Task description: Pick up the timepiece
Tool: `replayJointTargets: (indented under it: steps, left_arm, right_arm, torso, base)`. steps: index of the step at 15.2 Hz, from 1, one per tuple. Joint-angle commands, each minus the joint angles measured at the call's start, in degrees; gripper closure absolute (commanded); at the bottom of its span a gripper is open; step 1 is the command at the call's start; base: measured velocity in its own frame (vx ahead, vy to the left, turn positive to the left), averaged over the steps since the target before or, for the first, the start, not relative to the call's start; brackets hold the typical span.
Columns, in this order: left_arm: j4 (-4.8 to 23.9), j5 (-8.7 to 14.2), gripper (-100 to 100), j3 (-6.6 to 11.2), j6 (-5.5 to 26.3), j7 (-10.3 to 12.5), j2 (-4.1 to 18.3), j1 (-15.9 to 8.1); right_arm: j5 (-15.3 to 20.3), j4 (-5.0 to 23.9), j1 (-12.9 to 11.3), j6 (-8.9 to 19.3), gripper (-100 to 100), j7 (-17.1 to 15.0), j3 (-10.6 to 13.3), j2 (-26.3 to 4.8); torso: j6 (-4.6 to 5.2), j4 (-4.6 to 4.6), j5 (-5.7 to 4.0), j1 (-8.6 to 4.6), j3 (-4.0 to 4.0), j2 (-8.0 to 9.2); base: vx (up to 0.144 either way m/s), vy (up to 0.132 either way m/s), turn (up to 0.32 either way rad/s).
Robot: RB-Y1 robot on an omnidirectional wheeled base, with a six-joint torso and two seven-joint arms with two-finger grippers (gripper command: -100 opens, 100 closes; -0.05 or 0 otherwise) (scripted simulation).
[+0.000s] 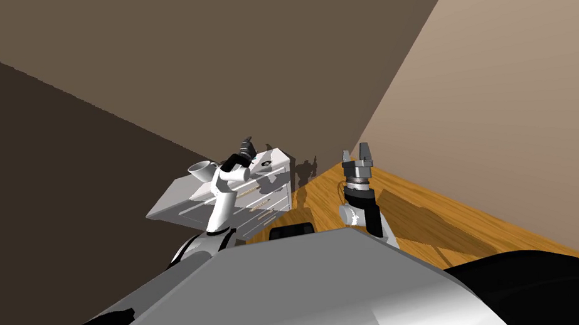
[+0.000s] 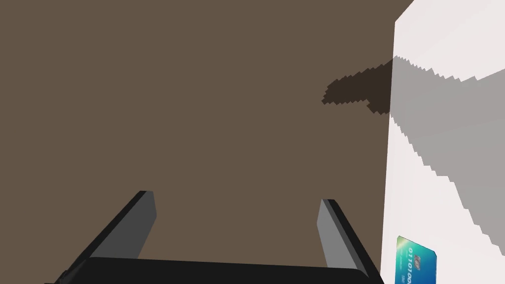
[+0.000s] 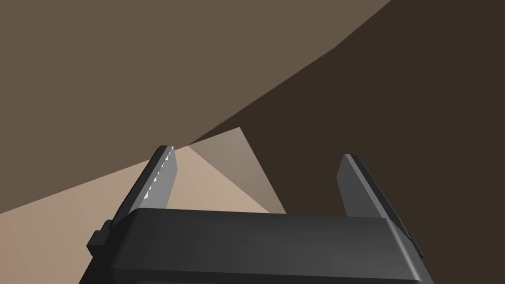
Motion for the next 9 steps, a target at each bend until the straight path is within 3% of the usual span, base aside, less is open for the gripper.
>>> replayJointTargets:
  steps: [1, 2, 3, 5, 6, 7, 9]
  left_arm:
    - [0.3, 0.1, -100, -0.03, 2.9, 0.3, -0.1, -1.1]
    - [0.3, 0.1, -100, -0.03, 3.0, 0.3, -0.1, -1.1]
    - [2.0, 0.5, -100, -0.08, 5.0, 1.2, 0.0, -3.8]
    - [2.0, 0.5, -100, -0.08, 7.2, 1.2, 0.0, -4.3]
    - [3.8, 1.0, -100, -0.13, 8.6, 2.0, -0.1, -6.5]
    - [3.8, 1.0, -100, -0.13, 9.7, 2.0, -0.1, -7.5]
    - [3.8, 1.0, -100, -0.13, 11.5, 2.0, -0.1, -7.5]
  right_arm:
    - [0.0, 0.0, 0.0, 0.0, 0, 0.0, 0.0, 0.0]
    - [0.0, 0.0, 0.0, 0.0, 0, 0.0, 0.0, 0.0]
    - [0.0, 0.0, 0.0, 0.0, 0, 0.0, 0.0, 0.0]
    - [0.0, 0.0, 0.0, 0.0, 0, 0.0, 0.0, 0.0]
    - [0.0, 0.0, 0.0, 0.0, 0, 0.0, 0.0, 0.0]
    - [0.0, 0.0, 0.0, 0.0, 0, 0.0, 0.0, 0.0]
    - [0.0, 0.0, 0.0, 0.0, 0, 0.0, 0.0, 0.0]
  torso:
    - [0.00, 0.00, 0.00, 0.00, 0.00, 0.00]
    - [-0.01, 0.00, 0.01, 0.00, 0.00, 0.00]
    - [-0.02, -0.01, 0.01, 0.00, 0.00, 0.00]
    - [0.00, 0.00, 0.00, -0.01, 0.00, 0.01]
    - [-0.01, 0.00, 0.00, 0.00, 0.00, 0.01]
    - [0.00, 0.00, 0.00, 0.00, 0.00, 0.01]
    - [-0.01, 0.00, 0.01, 0.01, 0.01, 0.01]
  base:
    - [-0.010, 0.011, -0.018]
    - [-0.006, 0.007, 0.001]
    - [-0.012, 0.009, -0.032]
    - [-0.014, 0.011, -0.034]
    - [-0.014, 0.012, -0.034]
    - [-0.016, 0.016, -0.039]
    - [-0.010, 0.010, -0.009]
